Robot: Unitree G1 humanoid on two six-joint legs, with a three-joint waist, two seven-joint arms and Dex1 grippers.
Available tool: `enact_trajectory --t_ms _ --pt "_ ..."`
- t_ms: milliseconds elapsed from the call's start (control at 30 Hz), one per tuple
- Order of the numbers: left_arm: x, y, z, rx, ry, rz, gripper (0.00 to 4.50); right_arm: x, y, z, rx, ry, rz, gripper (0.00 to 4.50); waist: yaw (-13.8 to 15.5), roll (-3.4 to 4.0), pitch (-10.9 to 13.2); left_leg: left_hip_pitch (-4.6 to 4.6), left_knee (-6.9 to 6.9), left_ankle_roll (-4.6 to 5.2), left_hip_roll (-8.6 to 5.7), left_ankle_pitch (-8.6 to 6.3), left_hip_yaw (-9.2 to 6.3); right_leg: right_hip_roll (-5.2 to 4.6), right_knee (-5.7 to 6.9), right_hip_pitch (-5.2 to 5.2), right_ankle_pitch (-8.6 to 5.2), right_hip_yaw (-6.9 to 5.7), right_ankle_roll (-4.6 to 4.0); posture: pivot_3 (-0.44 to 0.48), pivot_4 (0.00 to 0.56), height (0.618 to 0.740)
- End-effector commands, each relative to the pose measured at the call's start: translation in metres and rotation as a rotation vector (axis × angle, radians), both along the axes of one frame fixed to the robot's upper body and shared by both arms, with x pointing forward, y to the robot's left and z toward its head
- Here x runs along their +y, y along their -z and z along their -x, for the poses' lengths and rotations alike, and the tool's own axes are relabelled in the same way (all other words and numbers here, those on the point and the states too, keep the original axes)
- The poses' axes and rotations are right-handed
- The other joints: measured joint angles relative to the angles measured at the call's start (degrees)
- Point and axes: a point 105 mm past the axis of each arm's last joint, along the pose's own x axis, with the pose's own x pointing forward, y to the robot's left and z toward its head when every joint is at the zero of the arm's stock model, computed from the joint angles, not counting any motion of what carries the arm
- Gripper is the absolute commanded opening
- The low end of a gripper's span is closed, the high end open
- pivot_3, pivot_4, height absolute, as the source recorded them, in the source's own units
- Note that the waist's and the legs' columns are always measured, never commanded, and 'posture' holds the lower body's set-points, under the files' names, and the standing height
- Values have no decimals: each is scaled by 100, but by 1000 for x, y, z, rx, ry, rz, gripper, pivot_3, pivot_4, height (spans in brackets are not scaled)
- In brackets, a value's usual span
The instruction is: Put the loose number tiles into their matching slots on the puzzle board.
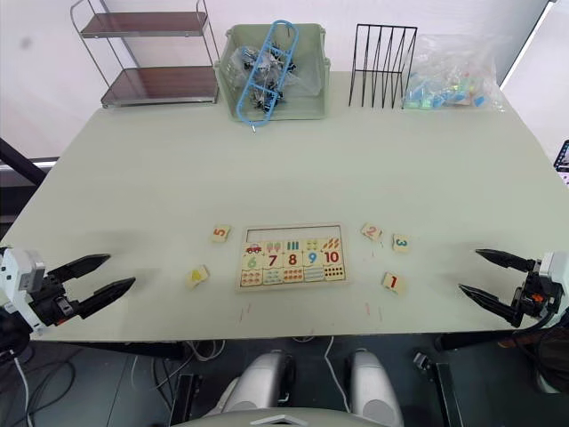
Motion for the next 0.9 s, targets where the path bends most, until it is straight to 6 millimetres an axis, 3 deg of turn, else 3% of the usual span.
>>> enact_trajectory --t_ms 33,467,900 --pt "-7 -16 -2 -41 72 -1 4500 -1 -11 2 -41 -7 -10 4460 -4 0 0 0 0 0 0 0 0 1 0 0 0 0 0 0 150 739" --pt "-36 -35 3 -84 491 -28 4500 26 -17 6 -57 -109 -35 4460 -6 2 1 0 0 0 0 0 2 9 1 0 0 -1 1 0 150 739" --pt "-59 -32 15 -147 649 -33 4500 63 -24 5 -41 -215 -10 4460 -3 5 4 -4 0 0 5 0 0 -5 1 -5 0 1 1 0 150 739"
